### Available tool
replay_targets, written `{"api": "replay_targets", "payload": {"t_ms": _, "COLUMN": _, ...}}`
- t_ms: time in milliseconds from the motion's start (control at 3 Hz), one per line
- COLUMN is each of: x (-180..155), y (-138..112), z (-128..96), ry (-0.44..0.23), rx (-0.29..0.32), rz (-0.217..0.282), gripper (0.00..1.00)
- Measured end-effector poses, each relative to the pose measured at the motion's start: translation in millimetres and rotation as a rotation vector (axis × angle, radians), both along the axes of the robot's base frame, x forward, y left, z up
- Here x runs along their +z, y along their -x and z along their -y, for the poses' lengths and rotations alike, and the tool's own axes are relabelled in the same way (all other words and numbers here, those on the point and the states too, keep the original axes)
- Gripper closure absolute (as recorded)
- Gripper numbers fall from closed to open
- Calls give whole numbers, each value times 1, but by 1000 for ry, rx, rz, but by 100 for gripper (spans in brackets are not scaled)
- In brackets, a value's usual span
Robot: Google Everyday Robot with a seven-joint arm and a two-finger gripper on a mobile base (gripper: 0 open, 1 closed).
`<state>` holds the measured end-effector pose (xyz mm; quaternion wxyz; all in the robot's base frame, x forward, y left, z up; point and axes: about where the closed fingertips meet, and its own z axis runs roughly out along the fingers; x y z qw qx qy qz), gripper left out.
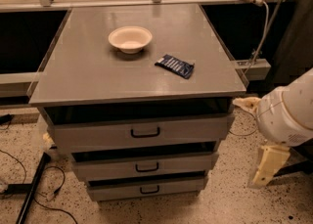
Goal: Open middle drawer
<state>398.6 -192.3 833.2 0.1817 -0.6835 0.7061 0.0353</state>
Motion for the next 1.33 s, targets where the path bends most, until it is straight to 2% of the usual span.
{"api": "replay_targets", "payload": {"t_ms": 333, "x": -62, "y": 4, "z": 4, "ry": -10, "rx": -18, "rz": -39, "gripper": 0}}
{"api": "replay_targets", "payload": {"t_ms": 667, "x": -62, "y": 4, "z": 4, "ry": -11, "rx": -18, "rz": -39, "gripper": 0}}
{"api": "replay_targets", "payload": {"t_ms": 1000, "x": -82, "y": 3, "z": -16, "ry": -64, "rx": 14, "rz": -38, "gripper": 0}}
{"api": "replay_targets", "payload": {"t_ms": 1333, "x": -116, "y": -4, "z": -44, "ry": -136, "rx": 62, "rz": -24, "gripper": 0}}
